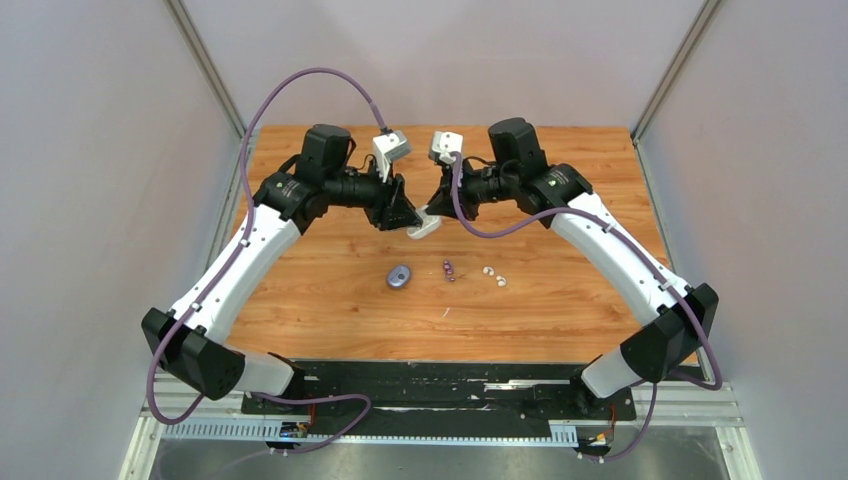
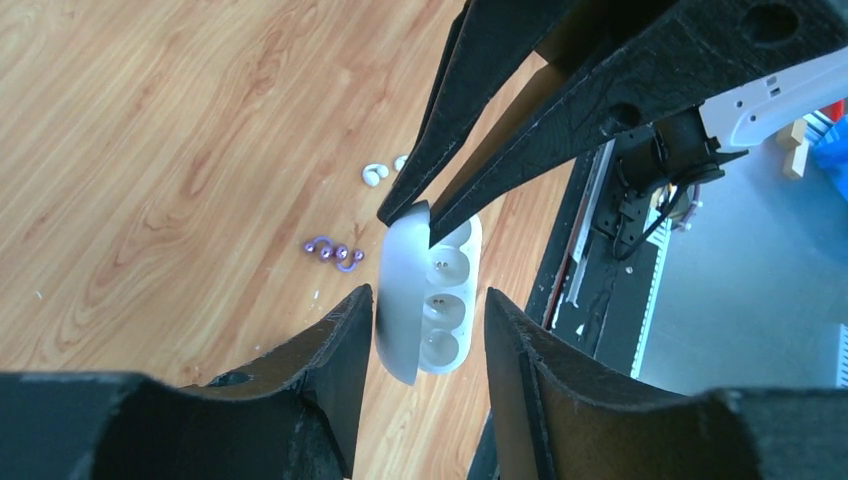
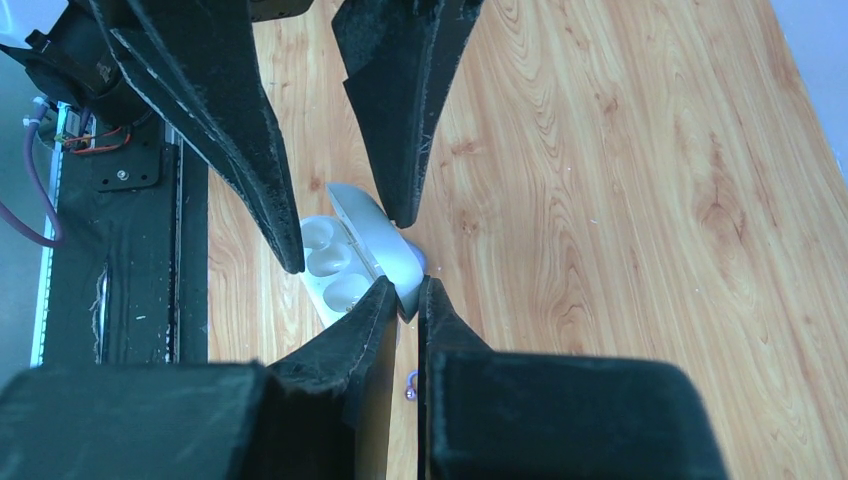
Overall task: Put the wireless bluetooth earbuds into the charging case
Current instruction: Open the charging case.
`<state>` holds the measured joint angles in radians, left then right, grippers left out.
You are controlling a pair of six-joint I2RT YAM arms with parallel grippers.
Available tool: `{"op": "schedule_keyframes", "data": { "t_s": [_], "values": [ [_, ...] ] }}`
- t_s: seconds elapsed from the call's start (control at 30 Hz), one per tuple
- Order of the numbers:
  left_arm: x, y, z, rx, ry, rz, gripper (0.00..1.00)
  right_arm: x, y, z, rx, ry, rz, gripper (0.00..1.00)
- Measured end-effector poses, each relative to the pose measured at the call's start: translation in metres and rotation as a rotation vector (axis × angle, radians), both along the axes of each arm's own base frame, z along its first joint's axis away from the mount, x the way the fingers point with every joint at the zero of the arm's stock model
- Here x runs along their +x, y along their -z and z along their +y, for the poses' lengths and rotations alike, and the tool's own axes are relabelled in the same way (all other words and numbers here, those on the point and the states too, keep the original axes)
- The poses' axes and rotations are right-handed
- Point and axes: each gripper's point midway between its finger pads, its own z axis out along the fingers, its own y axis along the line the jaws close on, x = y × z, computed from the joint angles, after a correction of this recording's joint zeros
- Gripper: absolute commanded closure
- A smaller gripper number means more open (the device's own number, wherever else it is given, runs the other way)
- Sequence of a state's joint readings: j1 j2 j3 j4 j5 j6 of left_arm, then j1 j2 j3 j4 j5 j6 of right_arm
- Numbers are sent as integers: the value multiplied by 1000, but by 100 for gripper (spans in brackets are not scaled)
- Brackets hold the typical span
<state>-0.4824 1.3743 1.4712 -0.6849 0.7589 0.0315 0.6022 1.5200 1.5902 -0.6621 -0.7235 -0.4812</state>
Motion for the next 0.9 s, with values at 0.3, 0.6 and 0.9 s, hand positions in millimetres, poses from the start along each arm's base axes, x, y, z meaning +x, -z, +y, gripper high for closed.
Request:
{"op": "schedule_keyframes", "data": {
  "t_s": [0.3,0.6,0.9],
  "values": [
    [0,5,3,24,-6,0,59,-3,2,2,-9,-5,1,100],
    [2,7,4,33,-12,3,70,-5,3,3,-12,-12,-2,100],
    [4,12,2,38,1,6,79,-4,5,2,-22,-3,-2,100]
  ]
}}
